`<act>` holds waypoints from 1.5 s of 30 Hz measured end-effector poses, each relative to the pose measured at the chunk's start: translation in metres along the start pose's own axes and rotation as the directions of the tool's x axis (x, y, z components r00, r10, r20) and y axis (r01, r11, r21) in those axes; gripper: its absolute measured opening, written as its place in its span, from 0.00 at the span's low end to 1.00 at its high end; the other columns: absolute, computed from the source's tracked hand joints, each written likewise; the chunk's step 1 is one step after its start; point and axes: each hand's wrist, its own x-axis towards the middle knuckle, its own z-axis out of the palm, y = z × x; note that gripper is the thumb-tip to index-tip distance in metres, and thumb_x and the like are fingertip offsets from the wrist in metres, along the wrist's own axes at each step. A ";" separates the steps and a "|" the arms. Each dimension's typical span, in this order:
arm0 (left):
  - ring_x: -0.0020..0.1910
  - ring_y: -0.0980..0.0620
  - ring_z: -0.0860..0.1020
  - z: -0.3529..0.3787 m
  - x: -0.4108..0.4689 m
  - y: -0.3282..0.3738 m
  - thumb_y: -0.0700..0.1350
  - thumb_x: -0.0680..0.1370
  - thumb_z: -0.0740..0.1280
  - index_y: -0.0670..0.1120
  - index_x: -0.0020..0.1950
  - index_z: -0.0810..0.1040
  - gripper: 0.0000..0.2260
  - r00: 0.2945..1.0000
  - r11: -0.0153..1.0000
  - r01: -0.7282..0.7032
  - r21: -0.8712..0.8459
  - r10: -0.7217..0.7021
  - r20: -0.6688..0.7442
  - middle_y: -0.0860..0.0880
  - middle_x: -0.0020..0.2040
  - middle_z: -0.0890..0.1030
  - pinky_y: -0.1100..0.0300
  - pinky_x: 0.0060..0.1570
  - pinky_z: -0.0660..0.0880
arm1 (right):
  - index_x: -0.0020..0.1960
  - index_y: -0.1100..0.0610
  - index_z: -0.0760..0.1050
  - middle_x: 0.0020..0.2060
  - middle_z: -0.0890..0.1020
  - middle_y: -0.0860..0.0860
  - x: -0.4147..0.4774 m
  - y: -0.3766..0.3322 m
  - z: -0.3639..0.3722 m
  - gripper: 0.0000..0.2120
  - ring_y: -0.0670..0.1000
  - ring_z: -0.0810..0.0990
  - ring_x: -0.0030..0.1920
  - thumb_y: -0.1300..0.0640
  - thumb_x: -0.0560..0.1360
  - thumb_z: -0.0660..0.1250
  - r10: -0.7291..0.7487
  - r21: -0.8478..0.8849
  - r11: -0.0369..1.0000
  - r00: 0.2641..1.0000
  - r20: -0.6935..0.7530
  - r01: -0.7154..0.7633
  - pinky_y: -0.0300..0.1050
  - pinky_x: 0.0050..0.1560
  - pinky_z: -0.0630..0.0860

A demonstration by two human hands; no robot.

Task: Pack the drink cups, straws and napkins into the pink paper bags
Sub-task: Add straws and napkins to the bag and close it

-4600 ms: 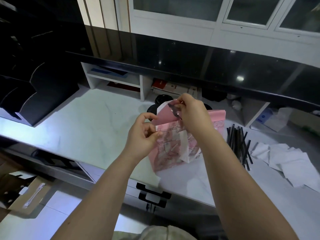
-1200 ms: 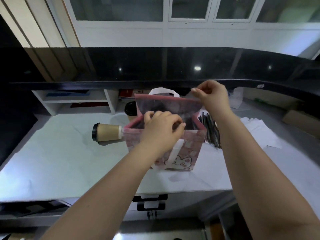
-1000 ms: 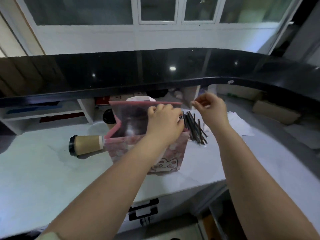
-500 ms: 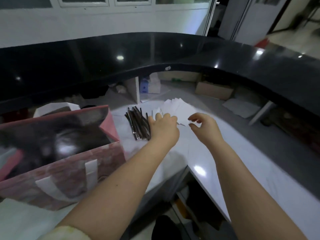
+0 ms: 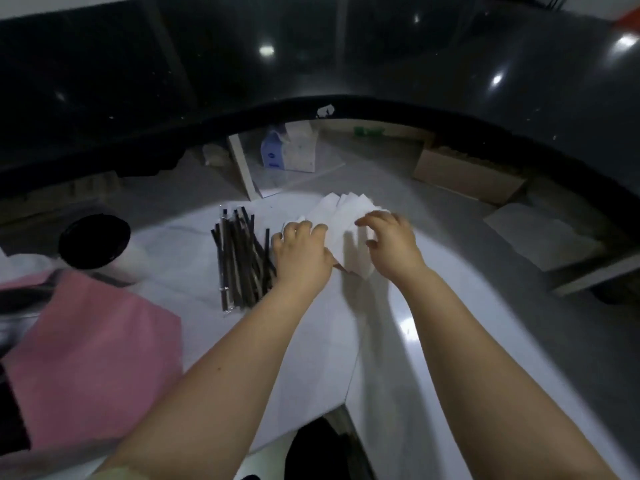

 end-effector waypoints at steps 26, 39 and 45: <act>0.69 0.47 0.65 -0.004 0.009 -0.005 0.42 0.75 0.64 0.50 0.69 0.73 0.21 0.986 0.983 0.114 -0.142 -0.129 -0.108 0.50 0.67 0.73 0.49 0.68 0.58 | 0.61 0.50 0.80 0.68 0.74 0.56 0.012 0.024 0.050 0.20 0.65 0.62 0.70 0.57 0.69 0.71 -0.197 -0.125 0.979 0.911 -0.363 0.162 0.59 0.61 0.59; 0.69 0.46 0.64 -0.071 -0.009 0.010 0.39 0.74 0.64 0.52 0.73 0.64 0.28 0.995 0.997 0.045 -0.064 -0.050 -0.085 0.50 0.69 0.70 0.50 0.67 0.58 | 0.38 0.54 0.76 0.31 0.77 0.43 -0.007 -0.021 -0.036 0.05 0.42 0.72 0.32 0.62 0.69 0.70 0.071 0.565 0.824 0.997 -0.039 -0.036 0.39 0.35 0.68; 0.68 0.44 0.65 -0.165 -0.043 0.002 0.39 0.74 0.67 0.53 0.73 0.63 0.30 0.972 0.996 0.090 -0.030 -0.094 -0.216 0.48 0.68 0.70 0.47 0.66 0.62 | 0.40 0.57 0.76 0.32 0.76 0.50 -0.029 -0.092 -0.100 0.06 0.47 0.71 0.33 0.60 0.71 0.73 -0.034 0.497 0.861 0.987 -0.159 0.110 0.43 0.34 0.67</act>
